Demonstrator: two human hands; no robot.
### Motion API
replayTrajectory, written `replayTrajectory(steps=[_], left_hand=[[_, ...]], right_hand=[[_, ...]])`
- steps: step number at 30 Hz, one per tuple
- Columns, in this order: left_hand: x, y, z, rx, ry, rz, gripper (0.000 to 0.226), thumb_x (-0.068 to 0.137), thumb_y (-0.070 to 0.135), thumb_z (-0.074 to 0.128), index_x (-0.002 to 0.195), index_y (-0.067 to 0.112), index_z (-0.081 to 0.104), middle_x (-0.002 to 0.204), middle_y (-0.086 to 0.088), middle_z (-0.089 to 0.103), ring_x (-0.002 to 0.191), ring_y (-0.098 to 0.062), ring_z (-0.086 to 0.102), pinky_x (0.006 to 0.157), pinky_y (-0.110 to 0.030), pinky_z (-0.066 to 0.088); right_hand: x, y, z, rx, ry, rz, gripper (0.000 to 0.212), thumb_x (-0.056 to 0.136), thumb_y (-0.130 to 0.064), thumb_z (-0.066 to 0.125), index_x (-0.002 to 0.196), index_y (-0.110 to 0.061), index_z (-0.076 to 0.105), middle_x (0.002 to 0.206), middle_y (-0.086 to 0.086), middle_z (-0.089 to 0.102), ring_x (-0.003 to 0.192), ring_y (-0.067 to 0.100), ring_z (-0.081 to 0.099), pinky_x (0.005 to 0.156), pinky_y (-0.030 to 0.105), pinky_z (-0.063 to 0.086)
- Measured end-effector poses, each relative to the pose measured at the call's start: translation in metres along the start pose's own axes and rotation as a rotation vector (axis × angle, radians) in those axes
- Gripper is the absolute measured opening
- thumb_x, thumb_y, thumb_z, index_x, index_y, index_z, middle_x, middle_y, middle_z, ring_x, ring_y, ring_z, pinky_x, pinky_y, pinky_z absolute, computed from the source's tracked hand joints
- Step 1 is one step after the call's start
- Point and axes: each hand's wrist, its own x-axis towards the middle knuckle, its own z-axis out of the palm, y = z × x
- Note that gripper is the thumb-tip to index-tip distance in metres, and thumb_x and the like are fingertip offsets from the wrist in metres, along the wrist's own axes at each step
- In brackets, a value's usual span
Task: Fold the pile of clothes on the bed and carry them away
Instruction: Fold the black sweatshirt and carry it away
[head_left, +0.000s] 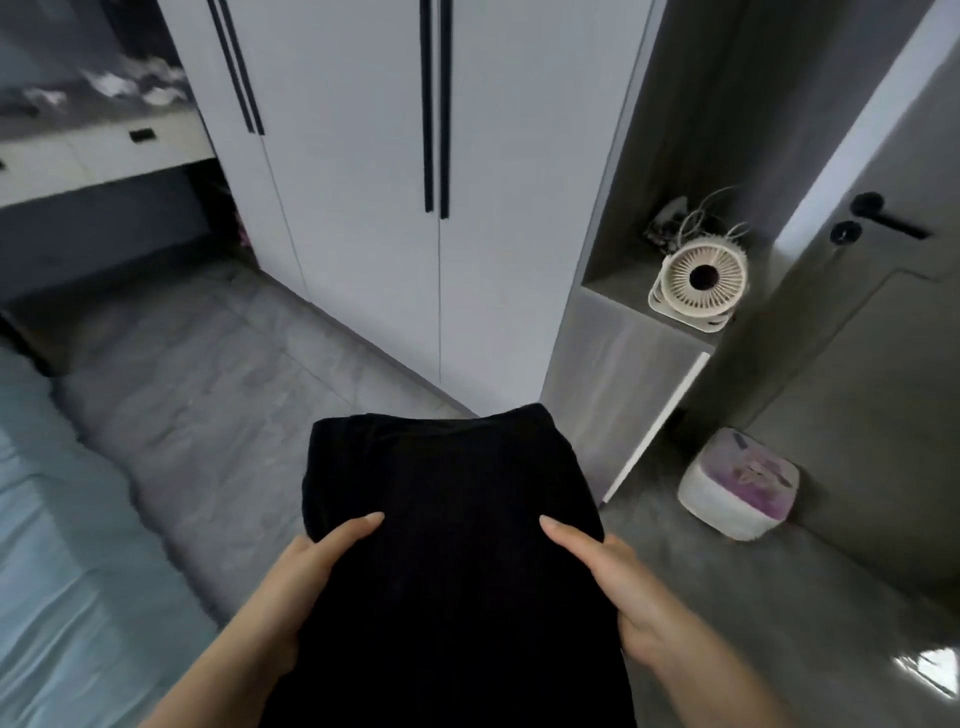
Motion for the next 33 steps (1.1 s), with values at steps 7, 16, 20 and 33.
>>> replayTrajectory(steps=[7,16,20,33], left_hand=[[0.049,0.036,-0.001,-0.217,0.209,0.057,0.044,0.078,0.036,0.073,0.117,0.019,0.063,0.101,-0.005,0.075,0.09,-0.022,0.073,0.064,-0.028,0.059],[0.106,0.082,-0.092,-0.421,0.399,0.096,0.042,0.08,0.033,0.071,0.118,0.017,0.063,0.103,-0.009,0.075,0.092,-0.025,0.072,0.065,-0.03,0.059],[0.135,0.112,-0.158,-0.502,0.456,0.104,0.04,0.081,0.032,0.07,0.118,0.018,0.063,0.101,-0.008,0.075,0.09,-0.025,0.073,0.062,-0.03,0.059],[0.241,0.253,-0.36,-0.537,0.575,0.175,0.041,0.079,0.033,0.072,0.117,0.017,0.065,0.1,-0.008,0.075,0.088,-0.025,0.073,0.06,-0.029,0.059]], right_hand=[[0.106,-0.082,0.012,-0.184,-0.231,0.059,0.039,0.072,-0.048,0.078,0.104,-0.025,0.074,0.108,0.0,0.073,0.1,0.018,0.07,0.082,0.031,0.055],[0.231,-0.147,0.133,-0.39,-0.393,0.146,0.044,0.07,-0.047,0.079,0.106,-0.023,0.073,0.105,0.002,0.074,0.096,0.019,0.071,0.088,0.038,0.053],[0.284,-0.176,0.218,-0.458,-0.438,0.203,0.043,0.068,-0.045,0.079,0.101,-0.018,0.075,0.102,0.008,0.074,0.094,0.026,0.072,0.088,0.041,0.054],[0.452,-0.271,0.446,-0.488,-0.56,0.209,0.048,0.071,-0.044,0.079,0.112,-0.02,0.069,0.105,0.003,0.074,0.096,0.02,0.071,0.085,0.036,0.055]])
